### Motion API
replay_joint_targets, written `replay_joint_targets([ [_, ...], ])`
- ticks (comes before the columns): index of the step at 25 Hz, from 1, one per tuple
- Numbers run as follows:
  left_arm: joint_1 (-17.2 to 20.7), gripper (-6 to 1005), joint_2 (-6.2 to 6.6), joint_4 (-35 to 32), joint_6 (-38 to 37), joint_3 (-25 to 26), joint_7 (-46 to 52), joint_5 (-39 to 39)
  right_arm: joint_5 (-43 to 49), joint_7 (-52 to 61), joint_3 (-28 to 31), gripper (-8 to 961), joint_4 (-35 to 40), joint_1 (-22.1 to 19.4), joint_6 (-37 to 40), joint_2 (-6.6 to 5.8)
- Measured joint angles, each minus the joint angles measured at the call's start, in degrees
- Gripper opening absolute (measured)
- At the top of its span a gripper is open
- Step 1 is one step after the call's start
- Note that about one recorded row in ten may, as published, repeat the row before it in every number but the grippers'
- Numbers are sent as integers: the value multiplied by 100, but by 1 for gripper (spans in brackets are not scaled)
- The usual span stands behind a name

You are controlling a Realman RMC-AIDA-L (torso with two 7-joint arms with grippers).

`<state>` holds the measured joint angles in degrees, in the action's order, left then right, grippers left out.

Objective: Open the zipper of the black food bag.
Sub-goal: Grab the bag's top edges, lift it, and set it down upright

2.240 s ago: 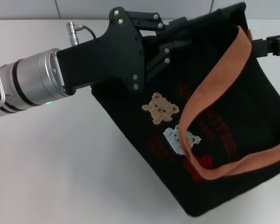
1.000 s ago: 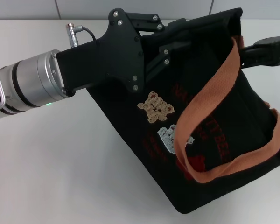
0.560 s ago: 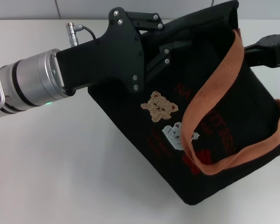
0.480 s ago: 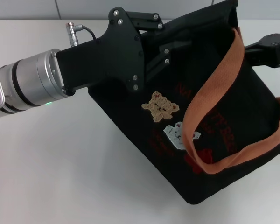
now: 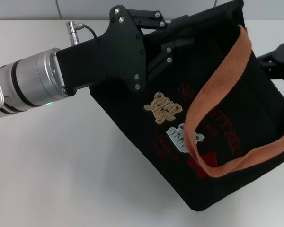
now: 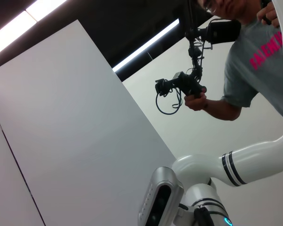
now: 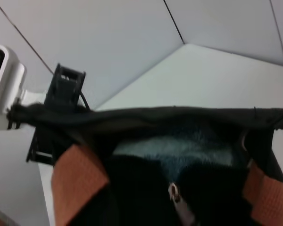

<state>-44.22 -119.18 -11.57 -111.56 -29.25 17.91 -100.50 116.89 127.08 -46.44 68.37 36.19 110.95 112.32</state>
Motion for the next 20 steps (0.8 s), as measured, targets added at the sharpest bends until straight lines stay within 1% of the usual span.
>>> replay_joint_targets([
  [5, -1, 152, 0, 12, 21, -2, -59, 0, 40, -78, 24, -4, 1, -100, 87, 3],
  [8, -6, 152, 0, 14, 28, -2, -60, 0, -269, -160, 122, -1, -43, -157, 169, 1],
  [11, -7, 152, 0, 15, 30, -2, -60, 0, -552, -234, 170, 7, -52, -190, 226, -30],
  [14, -7, 152, 0, 15, 20, -2, -60, -9, -574, -381, 137, 18, 46, -198, 242, 5],
  [18, -6, 152, 0, 15, 8, -2, -60, -22, -544, -590, 119, 140, 80, -172, 171, 99],
  [20, -4, 152, 0, 15, 7, -2, -60, -27, -544, -642, 116, 201, 80, -151, 145, 113],
])
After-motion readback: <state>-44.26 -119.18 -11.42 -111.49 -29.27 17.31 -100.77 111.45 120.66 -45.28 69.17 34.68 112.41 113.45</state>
